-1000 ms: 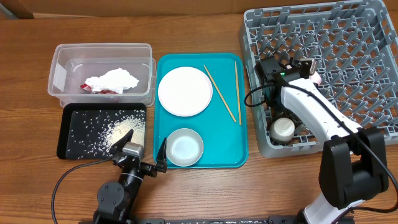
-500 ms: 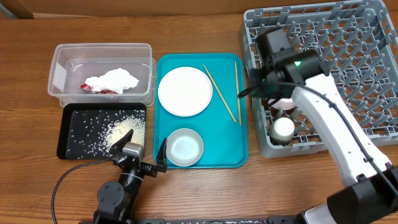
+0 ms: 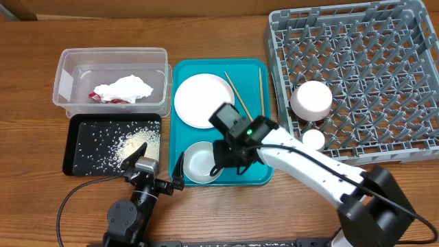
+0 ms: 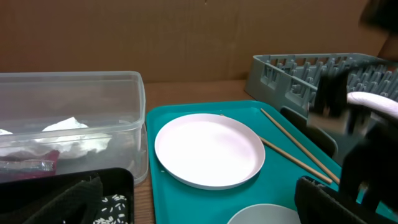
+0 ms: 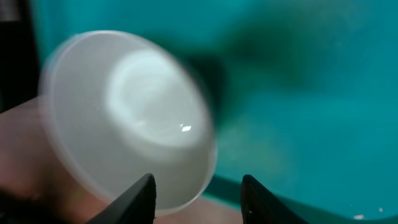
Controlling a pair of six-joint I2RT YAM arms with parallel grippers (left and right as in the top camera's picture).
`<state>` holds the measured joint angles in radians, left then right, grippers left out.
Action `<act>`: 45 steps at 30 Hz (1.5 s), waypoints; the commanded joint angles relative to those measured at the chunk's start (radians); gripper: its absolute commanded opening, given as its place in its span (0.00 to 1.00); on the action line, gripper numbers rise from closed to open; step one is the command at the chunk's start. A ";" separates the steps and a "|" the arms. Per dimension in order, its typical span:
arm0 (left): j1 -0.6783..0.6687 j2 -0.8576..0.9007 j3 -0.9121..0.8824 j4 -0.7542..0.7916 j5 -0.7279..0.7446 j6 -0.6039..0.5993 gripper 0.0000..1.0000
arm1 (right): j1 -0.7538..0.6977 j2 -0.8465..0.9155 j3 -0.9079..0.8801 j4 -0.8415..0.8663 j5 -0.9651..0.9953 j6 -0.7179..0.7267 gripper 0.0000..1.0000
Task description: Sort waste into correct bins and load items into the dishwasher
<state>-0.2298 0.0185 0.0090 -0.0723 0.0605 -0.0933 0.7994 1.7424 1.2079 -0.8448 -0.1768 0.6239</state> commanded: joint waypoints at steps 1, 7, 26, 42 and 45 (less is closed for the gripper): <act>-0.005 -0.005 -0.004 -0.001 0.003 0.012 1.00 | -0.008 0.026 -0.078 0.084 -0.005 0.113 0.45; -0.005 -0.005 -0.004 -0.001 0.003 0.012 1.00 | -0.005 0.063 -0.111 0.130 -0.071 0.113 0.11; -0.005 -0.005 -0.004 -0.001 0.003 0.012 1.00 | -0.489 -0.377 0.072 0.085 1.172 -0.026 0.04; -0.005 -0.005 -0.004 -0.001 0.003 0.012 1.00 | -0.885 -0.052 0.072 0.188 1.276 -0.190 0.04; -0.005 -0.005 -0.004 0.000 0.003 0.012 1.00 | -0.883 0.005 0.072 0.216 1.275 -0.236 0.04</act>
<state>-0.2298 0.0185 0.0090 -0.0727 0.0605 -0.0933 -0.0864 1.6962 1.2774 -0.6563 1.0710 0.4572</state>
